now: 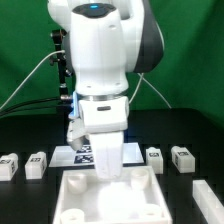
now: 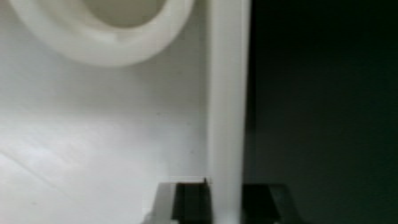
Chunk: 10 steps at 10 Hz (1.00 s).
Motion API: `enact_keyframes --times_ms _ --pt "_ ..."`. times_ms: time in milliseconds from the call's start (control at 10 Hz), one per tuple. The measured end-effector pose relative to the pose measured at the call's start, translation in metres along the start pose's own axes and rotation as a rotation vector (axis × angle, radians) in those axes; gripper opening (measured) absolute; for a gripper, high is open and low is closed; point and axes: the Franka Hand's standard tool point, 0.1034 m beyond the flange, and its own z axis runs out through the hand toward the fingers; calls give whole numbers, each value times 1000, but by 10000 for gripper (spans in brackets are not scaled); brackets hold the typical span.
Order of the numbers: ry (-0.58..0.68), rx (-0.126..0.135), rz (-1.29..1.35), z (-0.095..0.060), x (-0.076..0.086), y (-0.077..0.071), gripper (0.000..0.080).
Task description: Assemble one leg
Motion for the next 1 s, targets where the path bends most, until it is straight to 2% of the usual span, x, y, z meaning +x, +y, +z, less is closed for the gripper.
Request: enact_keyframes --times_ms 100,200,300,400,600,800,1000 --pt "9 1 6 0 15 12 63" --pt "19 -11 25 -2 30 25 63" --pt "29 -13 24 -2 48 32 63" --pt "31 -1 32 -2 59 33 63" --pt "20 10 38 2 60 32 63" --pt "28 -10 27 8 58 33 64" --pt "28 -9 29 8 57 33 75"
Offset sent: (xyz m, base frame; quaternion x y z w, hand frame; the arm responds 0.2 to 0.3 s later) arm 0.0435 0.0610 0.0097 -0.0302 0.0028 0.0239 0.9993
